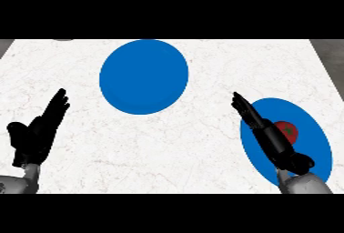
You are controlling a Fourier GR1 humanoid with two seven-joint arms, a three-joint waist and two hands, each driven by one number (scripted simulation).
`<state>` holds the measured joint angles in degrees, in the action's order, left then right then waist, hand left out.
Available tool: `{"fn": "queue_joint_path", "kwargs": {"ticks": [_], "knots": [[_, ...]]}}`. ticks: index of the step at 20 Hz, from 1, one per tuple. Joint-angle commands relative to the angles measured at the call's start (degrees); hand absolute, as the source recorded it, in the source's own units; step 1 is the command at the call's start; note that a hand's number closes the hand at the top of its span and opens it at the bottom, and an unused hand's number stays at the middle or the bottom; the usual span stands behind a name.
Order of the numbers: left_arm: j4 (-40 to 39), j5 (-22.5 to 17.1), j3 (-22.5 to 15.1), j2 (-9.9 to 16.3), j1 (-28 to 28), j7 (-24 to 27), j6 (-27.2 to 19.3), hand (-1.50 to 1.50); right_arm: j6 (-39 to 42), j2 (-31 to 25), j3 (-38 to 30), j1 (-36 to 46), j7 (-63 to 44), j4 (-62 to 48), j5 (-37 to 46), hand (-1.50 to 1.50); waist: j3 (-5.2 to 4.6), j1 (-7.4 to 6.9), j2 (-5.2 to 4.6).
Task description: Pick the tomato from the plate and place it in the plate
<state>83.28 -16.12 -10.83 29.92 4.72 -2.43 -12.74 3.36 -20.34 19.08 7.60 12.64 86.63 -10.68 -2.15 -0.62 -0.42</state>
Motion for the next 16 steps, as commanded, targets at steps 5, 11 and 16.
{"fn": "queue_joint_path", "kwargs": {"ticks": [5, 11, 16], "knots": [[-2.26, 3.89, 0.13, -1.90, 7.87, 1.12, -1.17, 0.00, 8.65, 0.43, -2.72, 6.20, -17.53, 8.93, -15.73, -1.50, 2.06, 1.58, 0.45], [-0.60, 4.15, -1.37, -3.59, 7.89, 0.09, -0.65, 0.00, 5.29, -10.08, 1.77, 2.42, -0.91, 2.18, 12.42, -1.50, 2.21, 1.20, 0.32], [-0.37, 7.27, -1.58, -6.75, 9.88, -2.94, -1.22, 0.00, 10.97, -12.20, -2.40, -1.44, 9.91, -1.08, 12.84, -1.50, 2.18, 0.78, 0.43]]}}
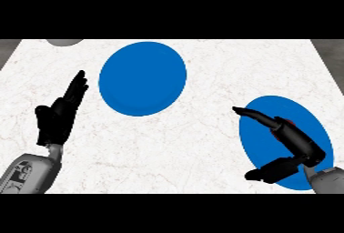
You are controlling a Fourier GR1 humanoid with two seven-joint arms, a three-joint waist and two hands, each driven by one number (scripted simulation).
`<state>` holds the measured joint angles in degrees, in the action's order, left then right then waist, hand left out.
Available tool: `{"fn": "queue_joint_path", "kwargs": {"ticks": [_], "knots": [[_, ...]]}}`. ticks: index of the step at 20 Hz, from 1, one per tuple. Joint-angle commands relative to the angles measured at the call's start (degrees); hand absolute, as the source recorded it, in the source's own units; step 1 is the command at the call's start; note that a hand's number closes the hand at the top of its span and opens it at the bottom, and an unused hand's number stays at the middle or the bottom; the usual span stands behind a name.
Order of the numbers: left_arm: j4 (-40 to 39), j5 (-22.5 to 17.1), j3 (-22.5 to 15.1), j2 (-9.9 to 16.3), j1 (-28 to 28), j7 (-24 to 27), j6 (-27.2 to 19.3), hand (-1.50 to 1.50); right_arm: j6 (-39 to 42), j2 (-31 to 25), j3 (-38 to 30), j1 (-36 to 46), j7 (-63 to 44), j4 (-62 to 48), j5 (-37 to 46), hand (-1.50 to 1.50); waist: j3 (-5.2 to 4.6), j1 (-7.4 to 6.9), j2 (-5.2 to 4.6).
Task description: Pick the tomato from the plate and place it in the plate
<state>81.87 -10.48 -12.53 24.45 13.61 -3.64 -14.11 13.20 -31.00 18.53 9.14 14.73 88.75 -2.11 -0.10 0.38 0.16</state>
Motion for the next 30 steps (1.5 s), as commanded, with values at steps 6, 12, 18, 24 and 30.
{"fn": "queue_joint_path", "kwargs": {"ticks": [6, 12, 18, 24, 30], "knots": [[-0.47, 2.27, 0.17, -2.26, -2.41, 2.29, 0.95, 0.00, -4.30, -6.58, -8.83, -4.40, 17.10, -1.35, 8.68, -1.50, 0.11, -0.11, -0.09], [-2.83, 3.37, 0.74, -4.38, 2.23, -0.84, 0.18, 0.00, 3.83, -17.19, -13.46, -0.41, 3.80, 4.62, 8.97, -1.50, 0.03, 0.14, -0.13], [-1.00, 2.20, 2.55, -2.11, 2.22, -2.35, 2.67, 0.00, 15.78, -27.56, -14.34, 1.57, -5.75, 6.52, 8.79, -1.50, 0.04, -0.45, -0.10], [-0.23, 3.83, 3.82, -2.53, 2.88, -3.73, 3.63, 0.00, 20.74, -24.11, -11.59, 6.36, -13.28, 7.22, 12.69, -1.50, 0.08, -0.80, -0.17], [-3.19, 6.08, 4.78, -6.38, 2.20, -0.60, 5.05, 0.00, 23.83, -17.24, -10.54, 10.28, -11.68, 1.01, 20.23, -1.50, 0.10, -0.68, -0.22]]}}
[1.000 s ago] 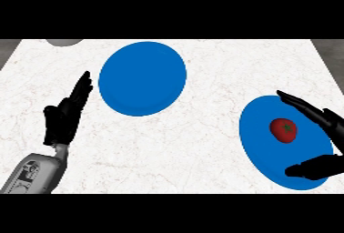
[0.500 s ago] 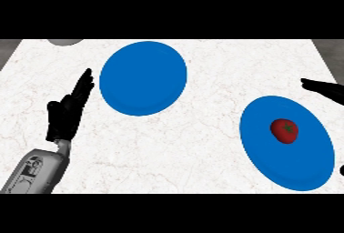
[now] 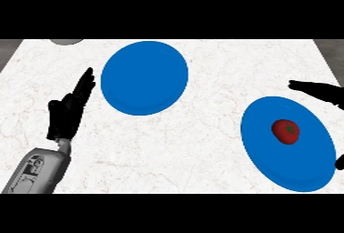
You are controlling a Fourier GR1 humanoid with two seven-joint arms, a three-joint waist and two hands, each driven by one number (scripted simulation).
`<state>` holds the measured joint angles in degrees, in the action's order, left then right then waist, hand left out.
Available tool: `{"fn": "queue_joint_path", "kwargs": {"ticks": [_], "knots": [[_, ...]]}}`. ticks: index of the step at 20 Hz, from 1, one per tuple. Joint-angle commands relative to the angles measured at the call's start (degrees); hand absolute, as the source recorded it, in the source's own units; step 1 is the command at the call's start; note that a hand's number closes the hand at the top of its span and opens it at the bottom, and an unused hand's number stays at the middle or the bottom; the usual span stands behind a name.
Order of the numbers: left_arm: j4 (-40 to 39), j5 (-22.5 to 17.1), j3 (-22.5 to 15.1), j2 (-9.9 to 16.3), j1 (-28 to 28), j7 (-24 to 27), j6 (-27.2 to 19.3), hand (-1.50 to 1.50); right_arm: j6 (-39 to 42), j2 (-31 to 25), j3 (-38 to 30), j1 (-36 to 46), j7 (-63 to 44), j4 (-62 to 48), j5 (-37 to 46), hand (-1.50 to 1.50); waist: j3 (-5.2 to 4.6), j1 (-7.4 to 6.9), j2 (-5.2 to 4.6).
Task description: Pick the tomato from the plate and place it in the plate
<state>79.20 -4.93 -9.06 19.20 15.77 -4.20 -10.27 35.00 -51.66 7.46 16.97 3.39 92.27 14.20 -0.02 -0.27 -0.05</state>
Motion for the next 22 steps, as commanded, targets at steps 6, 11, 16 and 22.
{"fn": "queue_joint_path", "kwargs": {"ticks": [6, 11, 16, 22], "knots": [[-0.66, 1.44, 2.27, -1.41, -1.29, 1.58, 2.76, 0.00, 1.39, 6.22, 4.67, 5.00, 3.30, -9.44, 13.70, -1.50, 0.03, -0.50, -0.08], [0.79, 4.12, 2.72, -2.67, -2.28, 1.24, 2.24, 0.00, 2.96, 10.02, 5.04, 3.94, 1.35, -9.88, 18.11, -1.50, 0.02, -0.01, 0.02], [0.06, 4.29, 5.19, -3.59, 1.77, -1.58, 3.33, 0.00, 0.32, 12.69, 5.90, 3.29, 7.03, -14.86, 24.53, -1.50, 0.03, 0.15, 0.00], [-1.72, 5.56, 6.47, -3.95, 0.98, 0.08, 5.18, 0.00, -1.74, 16.71, 4.95, 5.83, 8.45, -22.81, 29.81, -1.50, 0.02, 0.01, -0.06]]}}
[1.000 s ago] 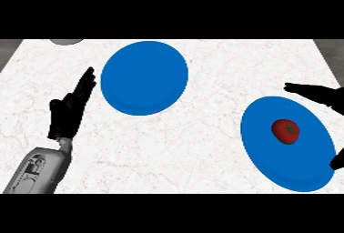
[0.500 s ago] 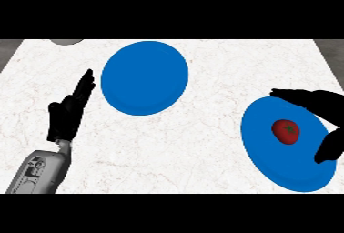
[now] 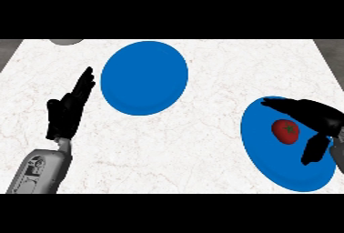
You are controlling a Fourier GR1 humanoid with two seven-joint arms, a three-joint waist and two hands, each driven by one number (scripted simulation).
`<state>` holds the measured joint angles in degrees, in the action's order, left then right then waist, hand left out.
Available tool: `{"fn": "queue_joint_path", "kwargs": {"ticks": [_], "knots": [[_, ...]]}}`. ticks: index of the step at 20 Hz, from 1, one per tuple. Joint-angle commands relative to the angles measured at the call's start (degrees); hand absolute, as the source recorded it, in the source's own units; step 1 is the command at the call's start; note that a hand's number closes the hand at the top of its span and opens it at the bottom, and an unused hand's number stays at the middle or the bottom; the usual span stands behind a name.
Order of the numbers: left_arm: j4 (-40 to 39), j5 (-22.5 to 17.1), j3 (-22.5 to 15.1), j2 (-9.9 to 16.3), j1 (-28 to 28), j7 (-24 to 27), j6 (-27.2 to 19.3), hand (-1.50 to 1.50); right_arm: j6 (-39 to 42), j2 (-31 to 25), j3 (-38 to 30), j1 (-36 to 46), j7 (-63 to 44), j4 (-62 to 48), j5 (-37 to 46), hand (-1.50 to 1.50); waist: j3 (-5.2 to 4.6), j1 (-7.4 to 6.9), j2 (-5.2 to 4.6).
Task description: Pick the tomato from the plate and place it in the plate
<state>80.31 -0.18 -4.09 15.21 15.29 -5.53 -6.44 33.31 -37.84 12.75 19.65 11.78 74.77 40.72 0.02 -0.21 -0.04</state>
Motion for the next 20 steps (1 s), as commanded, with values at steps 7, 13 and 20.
{"fn": "queue_joint_path", "kwargs": {"ticks": [7, 13, 20], "knots": [[3.69, 0.83, 1.64, -0.66, -1.99, -1.48, 3.57, 0.00, -8.82, 6.16, -1.59, 3.10, 7.98, -12.32, 8.78, 1.50, 0.01, -0.30, -0.04], [0.05, 3.15, 2.92, -2.56, -1.30, 0.94, 2.81, 0.00, -7.97, 3.12, -5.90, 3.45, 12.93, -11.34, 9.81, 1.50, -0.02, 0.15, 0.04], [0.28, 2.43, 4.15, -1.55, -1.30, 0.07, 2.84, 0.00, -14.97, 19.06, -11.31, -0.81, -23.95, -8.05, 12.93, 1.50, -0.21, 2.37, 1.20]]}}
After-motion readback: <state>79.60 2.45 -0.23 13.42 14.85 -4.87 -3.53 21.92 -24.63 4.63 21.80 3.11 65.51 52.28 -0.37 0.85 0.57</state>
